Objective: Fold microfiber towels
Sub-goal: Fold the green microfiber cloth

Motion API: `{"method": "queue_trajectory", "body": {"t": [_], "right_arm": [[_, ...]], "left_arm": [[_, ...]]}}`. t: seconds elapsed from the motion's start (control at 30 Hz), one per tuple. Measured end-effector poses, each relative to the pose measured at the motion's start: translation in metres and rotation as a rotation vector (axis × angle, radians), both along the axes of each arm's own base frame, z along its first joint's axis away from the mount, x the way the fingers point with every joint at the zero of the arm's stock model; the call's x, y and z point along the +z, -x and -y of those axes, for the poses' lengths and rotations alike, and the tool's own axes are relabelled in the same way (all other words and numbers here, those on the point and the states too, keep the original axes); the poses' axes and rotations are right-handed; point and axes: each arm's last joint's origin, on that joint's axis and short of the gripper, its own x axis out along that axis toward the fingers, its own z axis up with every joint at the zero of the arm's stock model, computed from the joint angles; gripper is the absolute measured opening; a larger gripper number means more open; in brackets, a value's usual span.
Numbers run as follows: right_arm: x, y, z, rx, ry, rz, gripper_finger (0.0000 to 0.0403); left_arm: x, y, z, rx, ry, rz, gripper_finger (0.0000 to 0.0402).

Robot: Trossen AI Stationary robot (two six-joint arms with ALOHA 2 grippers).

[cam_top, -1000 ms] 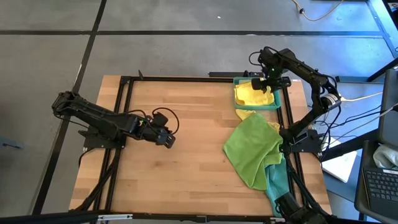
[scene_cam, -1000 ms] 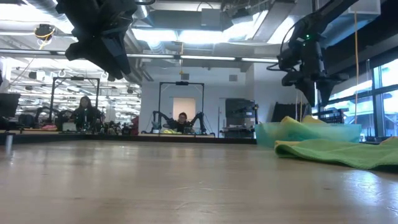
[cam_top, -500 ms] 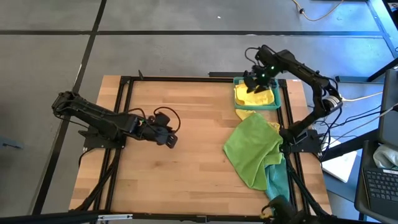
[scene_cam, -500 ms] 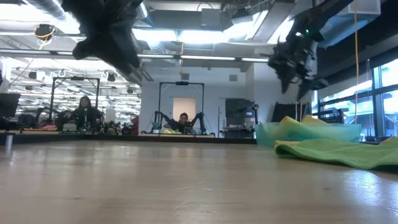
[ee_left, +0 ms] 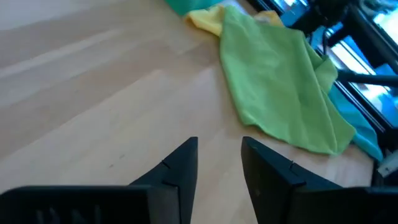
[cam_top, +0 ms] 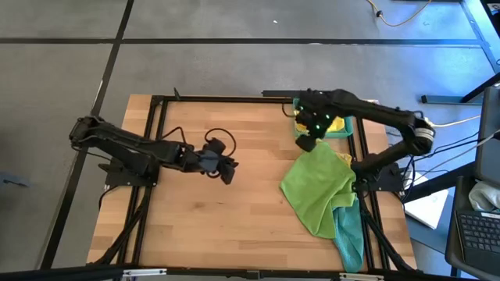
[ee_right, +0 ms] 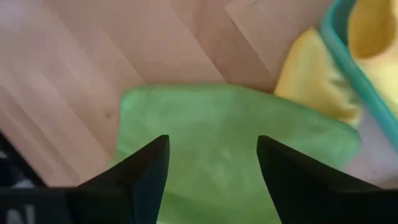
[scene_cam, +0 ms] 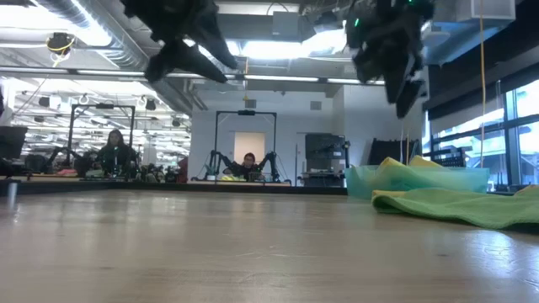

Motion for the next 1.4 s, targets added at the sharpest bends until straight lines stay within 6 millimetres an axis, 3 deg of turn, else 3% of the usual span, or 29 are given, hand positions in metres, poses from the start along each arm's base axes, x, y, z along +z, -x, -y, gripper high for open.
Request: {"method": "queue_trajectory", "body": {"t": [0.2, 0.33, 0.53, 0.8, 1.03, 1.4], "right_arm": [[0.030, 0.021, -0.050, 0.006, 0.074, 0.058, 0.0245], [0.036, 0.044, -0.081, -0.042, 0.045, 0.122, 0.0245], [0.015, 0.084, -0.116, -0.111, -0.020, 0.091, 0.0245], [-0.022, 0.126, -0.143, -0.083, -0.084, 0.006, 0.0245], [-0.041, 0.144, -0.155, 0.045, -0.094, -0.020, 0.0245], [-0.049, 0.145, -0.163, 0.296, -0.051, 0.005, 0.0229]], "left_arm": [[-0.002, -0.027, -0.001, -0.142, -0.008, 0.122, 0.0117], [0.009, -0.050, -0.001, -0.187, -0.062, 0.140, 0.0117], [0.033, -0.094, 0.005, -0.265, -0.169, 0.159, 0.0117], [0.054, -0.142, 0.016, -0.351, -0.174, 0.106, 0.0117], [0.078, -0.151, 0.032, -0.339, -0.211, 0.102, 0.0117], [0.083, -0.144, 0.046, -0.252, -0.193, 0.120, 0.0117]]}}
